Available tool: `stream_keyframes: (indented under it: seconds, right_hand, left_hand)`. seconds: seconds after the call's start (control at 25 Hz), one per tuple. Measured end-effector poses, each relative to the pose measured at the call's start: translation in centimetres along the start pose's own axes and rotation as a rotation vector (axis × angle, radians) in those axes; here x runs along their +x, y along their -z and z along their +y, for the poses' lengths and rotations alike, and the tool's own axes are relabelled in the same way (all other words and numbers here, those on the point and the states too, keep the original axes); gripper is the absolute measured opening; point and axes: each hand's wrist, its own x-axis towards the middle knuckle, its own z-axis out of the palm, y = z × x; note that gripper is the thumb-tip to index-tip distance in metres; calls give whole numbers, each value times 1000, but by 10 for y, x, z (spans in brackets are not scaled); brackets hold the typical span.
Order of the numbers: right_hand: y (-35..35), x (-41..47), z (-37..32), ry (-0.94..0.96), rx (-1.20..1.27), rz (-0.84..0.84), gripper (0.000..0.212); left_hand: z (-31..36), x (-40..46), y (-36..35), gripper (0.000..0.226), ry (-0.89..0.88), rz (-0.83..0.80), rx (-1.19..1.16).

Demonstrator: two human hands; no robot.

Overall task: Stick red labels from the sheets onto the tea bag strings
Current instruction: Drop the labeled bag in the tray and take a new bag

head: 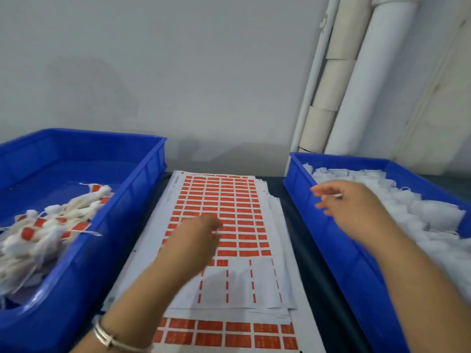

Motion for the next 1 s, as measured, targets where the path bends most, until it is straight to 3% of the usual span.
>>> stream_keyframes:
  seconds: [0.12, 0.2, 0.4, 0.6, 0.8, 1.0]
  right_hand:
    - [29, 71, 51, -304, -677, -180, 41]
    - [35, 97, 91, -390, -841, -304, 43]
    - [16, 126, 181, -414, -698, -312, 55]
    - [-3, 169, 205, -467, -658, -127, 83]
    - [1, 190, 214, -451, -683, -29, 66]
    - [16, 177, 212, -454, -428, 53, 37]
  left_hand:
    - [0, -9, -62, 47, -97, -261, 152]
    - [-4, -7, -89, 60, -162, -391, 272]
    - [-10, 7, -122, 75, -109, -417, 379]
    - [-13, 21, -123, 83, -138, -566, 486]
    - [-11, 21, -119, 82, -142, -593, 477]
    - [-10, 16, -117, 81, -126, -585, 480]
